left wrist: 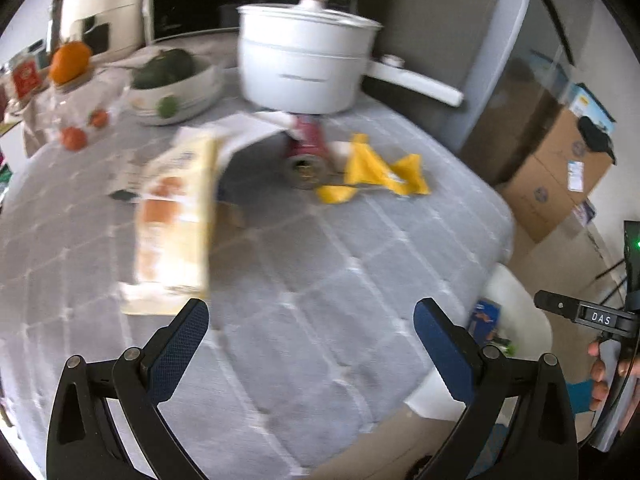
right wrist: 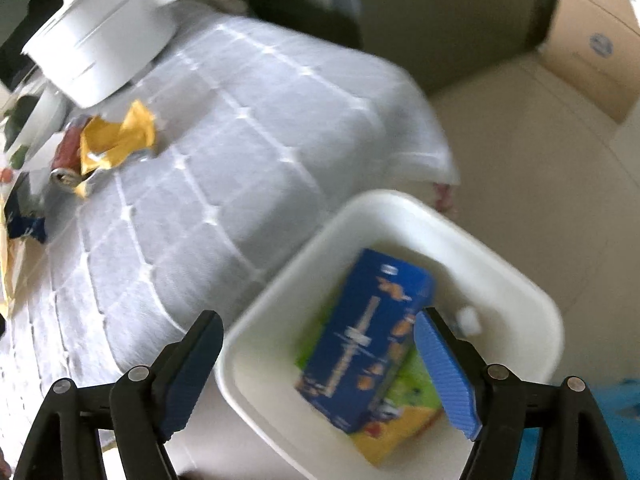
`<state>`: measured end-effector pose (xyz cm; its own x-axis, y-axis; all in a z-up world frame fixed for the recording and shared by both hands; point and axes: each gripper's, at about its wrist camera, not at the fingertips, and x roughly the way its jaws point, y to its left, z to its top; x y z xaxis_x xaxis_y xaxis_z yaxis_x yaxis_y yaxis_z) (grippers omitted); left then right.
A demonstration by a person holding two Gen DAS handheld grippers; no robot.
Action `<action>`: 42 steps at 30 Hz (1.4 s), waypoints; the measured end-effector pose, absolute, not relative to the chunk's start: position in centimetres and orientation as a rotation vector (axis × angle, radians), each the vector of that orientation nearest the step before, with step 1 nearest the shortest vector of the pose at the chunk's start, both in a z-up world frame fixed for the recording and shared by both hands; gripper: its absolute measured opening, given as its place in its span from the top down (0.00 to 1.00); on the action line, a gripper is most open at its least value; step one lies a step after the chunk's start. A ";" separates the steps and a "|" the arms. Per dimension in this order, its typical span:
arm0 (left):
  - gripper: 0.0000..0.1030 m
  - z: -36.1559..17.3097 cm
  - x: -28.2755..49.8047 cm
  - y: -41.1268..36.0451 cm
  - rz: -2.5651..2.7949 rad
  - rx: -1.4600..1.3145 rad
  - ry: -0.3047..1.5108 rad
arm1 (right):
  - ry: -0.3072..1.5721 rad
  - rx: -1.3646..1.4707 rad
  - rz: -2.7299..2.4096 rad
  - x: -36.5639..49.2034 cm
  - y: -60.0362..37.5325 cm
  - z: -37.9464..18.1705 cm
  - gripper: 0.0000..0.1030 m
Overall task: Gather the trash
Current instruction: 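Grasp the cream bread packet with the left tool while the right tool grasps the yellow wrapper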
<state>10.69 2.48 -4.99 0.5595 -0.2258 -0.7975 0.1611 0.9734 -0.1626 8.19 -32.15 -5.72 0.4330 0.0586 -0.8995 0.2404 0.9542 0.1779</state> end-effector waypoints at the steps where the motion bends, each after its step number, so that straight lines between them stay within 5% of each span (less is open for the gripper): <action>1: 0.00 -5.0 11.2 3.5 -0.207 -0.072 0.960 | 1.123 0.292 -0.109 8.7 -31.6 -5.9 0.20; 13: 0.05 -8.1 16.6 7.3 -0.072 -0.131 1.026 | 1.037 0.197 -0.054 14.8 -24.4 -6.8 0.20; 18: 0.31 -9.2 17.8 6.5 -0.086 -0.115 1.059 | 0.934 0.220 -0.010 17.5 -23.4 -6.3 0.20; 20: 0.59 -9.3 18.3 7.1 -0.106 -0.159 1.063 | 0.904 0.241 0.008 18.6 -23.5 -6.4 0.20; 22: 0.73 -9.1 18.5 7.9 -0.114 -0.202 1.060 | 0.883 0.285 0.020 19.6 -23.9 -6.6 0.20; 26: 0.86 -8.9 18.7 9.1 -0.117 -0.227 1.050 | 0.850 0.416 0.016 21.6 -25.2 -7.4 0.20; 30: 0.84 -9.5 19.0 9.8 -0.105 -0.244 1.067 | 0.828 0.510 0.047 24.0 -25.5 -8.7 0.23; 32: 0.69 -9.4 18.9 9.9 -0.089 -0.242 1.060 | 0.819 0.500 0.072 24.9 -24.5 -9.0 0.30; 34: 0.28 -9.0 18.7 9.5 -0.082 -0.228 1.027 | 0.818 0.446 0.110 25.3 -23.2 -9.3 0.37; 35: 0.23 -8.7 18.6 9.1 -0.084 -0.218 1.004 | 0.825 0.391 0.133 25.6 -22.0 -9.5 0.49; 37: 0.23 -8.5 18.7 8.3 -0.091 -0.181 0.995 | 0.849 0.296 0.154 25.8 -20.3 -10.1 0.70; 42: 0.23 -10.6 19.1 6.8 -0.025 -0.053 1.055 | 0.866 0.187 0.149 25.3 -18.9 -10.3 0.84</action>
<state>19.12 6.83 -10.57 0.4928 -0.0461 -0.8689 -0.0044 0.9984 -0.0555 25.28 -18.95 -10.27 0.6390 0.2054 -0.7413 -0.0538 0.9733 0.2233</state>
